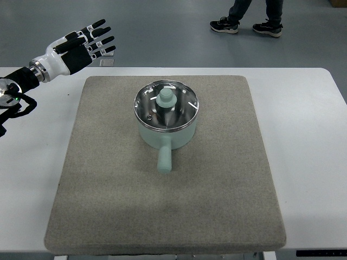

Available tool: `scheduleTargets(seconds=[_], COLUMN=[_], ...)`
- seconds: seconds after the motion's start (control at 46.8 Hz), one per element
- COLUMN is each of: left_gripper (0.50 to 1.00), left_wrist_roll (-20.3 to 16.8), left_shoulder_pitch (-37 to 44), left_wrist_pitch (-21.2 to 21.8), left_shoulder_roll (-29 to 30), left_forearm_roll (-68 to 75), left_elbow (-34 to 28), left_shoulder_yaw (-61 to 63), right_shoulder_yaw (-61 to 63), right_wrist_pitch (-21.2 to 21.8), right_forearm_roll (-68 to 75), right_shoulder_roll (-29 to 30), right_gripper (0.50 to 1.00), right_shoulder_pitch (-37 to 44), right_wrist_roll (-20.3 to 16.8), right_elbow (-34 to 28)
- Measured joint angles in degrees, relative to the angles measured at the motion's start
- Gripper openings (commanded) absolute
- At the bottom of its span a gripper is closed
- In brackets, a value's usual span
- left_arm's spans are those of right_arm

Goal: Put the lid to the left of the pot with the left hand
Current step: 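Move the left hand over the glass lid on the mint-green pot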

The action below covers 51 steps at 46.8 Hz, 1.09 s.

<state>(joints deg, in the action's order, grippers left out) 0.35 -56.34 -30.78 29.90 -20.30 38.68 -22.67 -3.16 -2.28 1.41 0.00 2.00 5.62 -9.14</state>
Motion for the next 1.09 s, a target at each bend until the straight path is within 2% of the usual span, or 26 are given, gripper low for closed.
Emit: scheduleTargets(seconds=[0.642, 0.898, 1.091], left_gripper=[0.994, 0.994, 0.994], left_wrist_roll=[-0.2, -0.5, -3.5], left_shoulder_pitch=[-0.8, -3.9, -5.5], left_wrist_pitch=[0.0, -0.2, -1.1], left_shoulder_roll=[0.0, 0.0, 0.5], left_forearm_roll=[1.8, 23.9, 41.6], left_elbow=[-1.0, -1.7, 0.0], left_shoulder_yaw=[0.0, 1.3, 1.4], right_shoulder_yaw=[0.0, 0.0, 0.0], right_wrist_pitch=[0.0, 0.0, 0.0], right_forearm_roll=[0.0, 0.0, 0.0], right_shoulder_roll=[0.0, 0.0, 0.0], right_gripper=[0.924, 0.924, 0.924], right_shoulder_pitch=[0.0, 0.0, 0.0], right_wrist_roll=[0.0, 0.0, 0.0], right_elbow=[0.0, 0.0, 0.0])
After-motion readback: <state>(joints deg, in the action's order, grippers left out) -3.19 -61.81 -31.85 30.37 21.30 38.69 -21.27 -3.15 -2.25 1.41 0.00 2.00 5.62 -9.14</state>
